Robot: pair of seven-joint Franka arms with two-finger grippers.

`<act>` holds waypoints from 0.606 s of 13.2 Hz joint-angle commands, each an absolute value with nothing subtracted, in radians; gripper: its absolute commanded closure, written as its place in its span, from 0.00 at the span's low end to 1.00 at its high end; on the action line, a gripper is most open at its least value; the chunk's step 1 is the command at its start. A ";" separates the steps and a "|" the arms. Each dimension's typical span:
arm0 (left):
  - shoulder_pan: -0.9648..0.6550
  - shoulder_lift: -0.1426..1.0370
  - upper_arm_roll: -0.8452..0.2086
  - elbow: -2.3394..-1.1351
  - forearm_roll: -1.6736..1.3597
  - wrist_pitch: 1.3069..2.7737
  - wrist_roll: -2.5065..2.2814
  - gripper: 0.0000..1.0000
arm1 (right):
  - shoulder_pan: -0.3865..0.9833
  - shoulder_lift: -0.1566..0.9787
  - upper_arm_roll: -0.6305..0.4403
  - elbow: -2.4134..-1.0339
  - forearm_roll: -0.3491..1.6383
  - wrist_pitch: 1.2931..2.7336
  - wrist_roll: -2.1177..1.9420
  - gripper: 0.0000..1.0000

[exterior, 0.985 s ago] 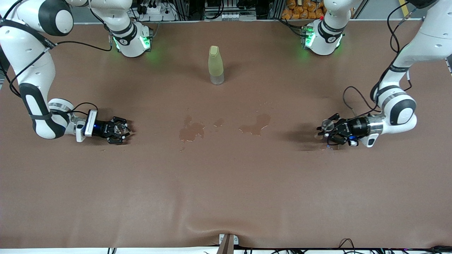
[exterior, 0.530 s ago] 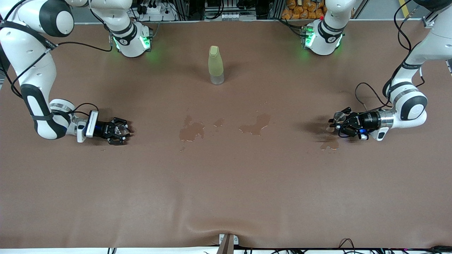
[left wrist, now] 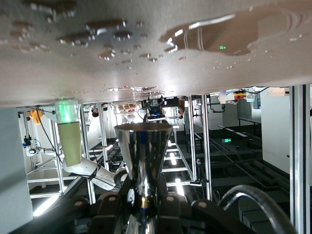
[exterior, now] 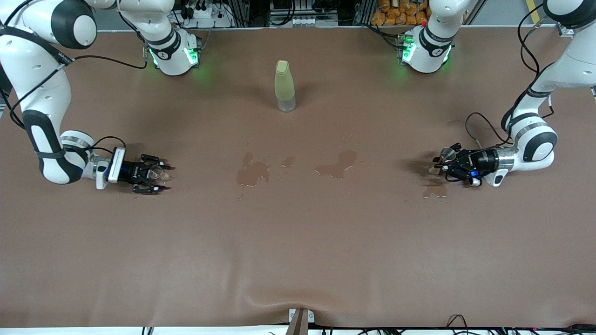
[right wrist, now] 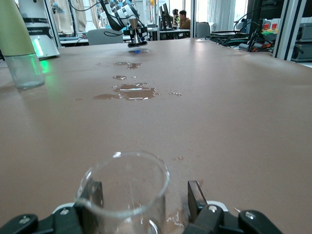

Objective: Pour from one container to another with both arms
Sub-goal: 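Lower the glass cup onto the table and open the right gripper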

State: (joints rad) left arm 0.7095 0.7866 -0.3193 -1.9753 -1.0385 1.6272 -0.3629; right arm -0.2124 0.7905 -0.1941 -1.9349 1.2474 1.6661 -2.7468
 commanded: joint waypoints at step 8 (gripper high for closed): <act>0.692 0.831 -0.308 -1.914 -0.976 1.640 -0.345 1.00 | -0.218 0.622 -0.291 -1.806 0.919 1.704 -2.547 0.00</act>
